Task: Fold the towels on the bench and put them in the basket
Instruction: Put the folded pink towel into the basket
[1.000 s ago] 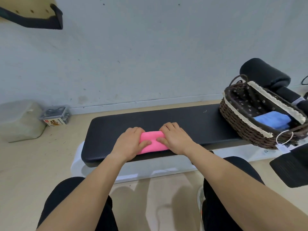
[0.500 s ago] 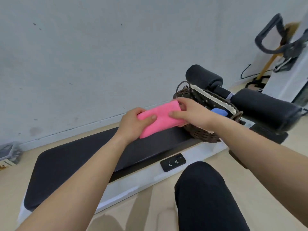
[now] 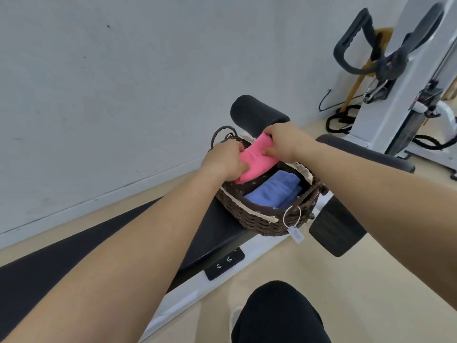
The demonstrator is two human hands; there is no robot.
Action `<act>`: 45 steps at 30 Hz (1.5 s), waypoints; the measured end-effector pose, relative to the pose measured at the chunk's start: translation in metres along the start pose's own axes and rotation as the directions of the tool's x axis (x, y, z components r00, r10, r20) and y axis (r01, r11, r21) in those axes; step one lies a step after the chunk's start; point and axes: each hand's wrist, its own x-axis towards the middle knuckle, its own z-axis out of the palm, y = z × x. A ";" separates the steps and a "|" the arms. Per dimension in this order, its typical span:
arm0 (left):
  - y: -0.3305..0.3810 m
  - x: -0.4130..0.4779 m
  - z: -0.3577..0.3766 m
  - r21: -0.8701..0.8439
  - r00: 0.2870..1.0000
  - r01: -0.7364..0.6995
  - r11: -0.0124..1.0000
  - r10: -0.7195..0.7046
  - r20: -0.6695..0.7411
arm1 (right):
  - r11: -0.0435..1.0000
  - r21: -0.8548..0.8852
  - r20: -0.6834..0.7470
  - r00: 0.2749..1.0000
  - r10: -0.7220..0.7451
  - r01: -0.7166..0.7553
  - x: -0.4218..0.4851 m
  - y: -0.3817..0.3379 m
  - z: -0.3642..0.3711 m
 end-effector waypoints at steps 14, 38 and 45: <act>-0.009 0.051 0.041 0.363 0.960 -0.045 0.931 -0.060 0.272 | 0.946 -0.232 0.320 0.936 -0.147 0.227 0.037 0.002 0.055; 0.007 0.038 0.048 0.497 0.887 -0.266 0.826 0.007 0.462 | 0.864 -0.290 0.668 0.734 -0.125 0.411 0.036 0.022 0.042; 0.000 0.044 0.045 0.456 0.879 -0.212 0.864 -0.035 0.475 | 0.788 -0.396 0.606 0.779 -0.161 0.471 0.037 0.015 0.048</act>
